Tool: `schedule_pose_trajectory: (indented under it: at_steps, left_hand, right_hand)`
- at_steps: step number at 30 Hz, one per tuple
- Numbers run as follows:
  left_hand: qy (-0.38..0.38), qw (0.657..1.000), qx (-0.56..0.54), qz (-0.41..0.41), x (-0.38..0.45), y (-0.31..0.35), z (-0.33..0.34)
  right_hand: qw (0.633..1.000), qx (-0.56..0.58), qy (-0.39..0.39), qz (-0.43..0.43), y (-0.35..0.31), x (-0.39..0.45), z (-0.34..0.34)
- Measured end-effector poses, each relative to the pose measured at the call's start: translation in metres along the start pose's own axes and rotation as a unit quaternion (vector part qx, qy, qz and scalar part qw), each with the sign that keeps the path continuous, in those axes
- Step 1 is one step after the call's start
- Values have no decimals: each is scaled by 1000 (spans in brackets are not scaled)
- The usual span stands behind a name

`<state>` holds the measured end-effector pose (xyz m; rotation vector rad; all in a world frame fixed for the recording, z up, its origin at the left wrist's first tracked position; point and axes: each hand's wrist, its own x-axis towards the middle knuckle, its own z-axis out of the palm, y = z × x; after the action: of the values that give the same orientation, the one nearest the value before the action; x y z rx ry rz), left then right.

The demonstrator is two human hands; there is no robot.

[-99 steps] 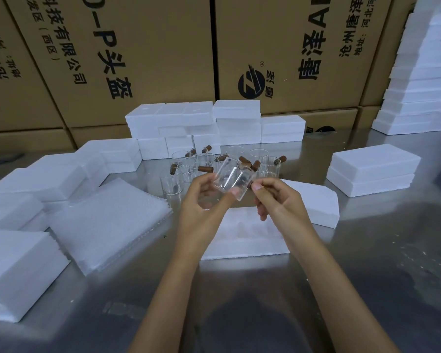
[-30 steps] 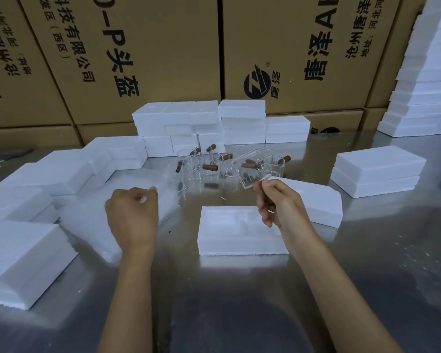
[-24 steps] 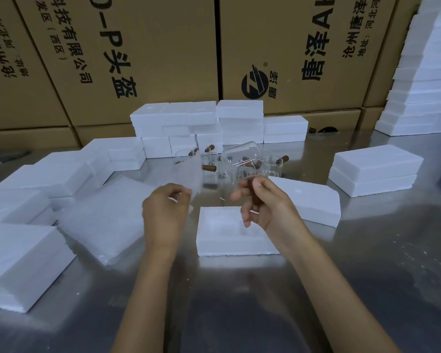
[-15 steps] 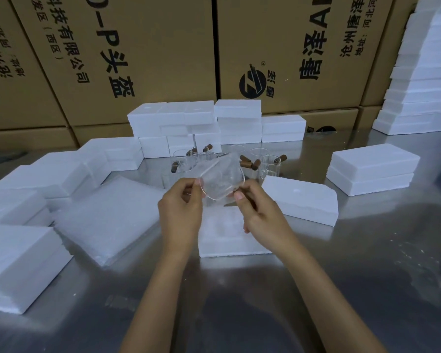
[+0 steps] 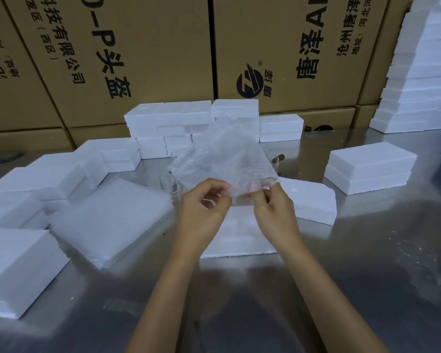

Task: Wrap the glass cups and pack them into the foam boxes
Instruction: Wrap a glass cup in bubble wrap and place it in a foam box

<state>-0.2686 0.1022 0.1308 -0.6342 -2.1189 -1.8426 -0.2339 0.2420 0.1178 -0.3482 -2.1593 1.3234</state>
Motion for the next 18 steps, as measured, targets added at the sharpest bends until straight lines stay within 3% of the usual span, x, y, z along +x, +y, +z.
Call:
schedule_pose_trajectory:
  at_steps: [1,3,7,10,16,18]
  left_hand:
    - [-17,1000,4,-8,-1,0,2]
    - [-47,998,4,-33,-4,0,5]
    - [-131,989,-24,-65,-5,4,6]
    - [-194,977,-38,-83,-9,8,9]
    - [-327,936,-77,-107,-18,17,12]
    - [-306,941,-95,-106,-17,19,9]
  right_hand:
    - [993,101,-12,65,-1,3,-2]
    - [943,298,-48,143,-5,8,-9]
    - [841,504,-150,132,-12,8,-15]
    - [816,518,-227,119,-15,4,-16]
    - [847,441,-245,168,-7,-9,-24]
    - [828,475,-241,175,-8,-9,-26]
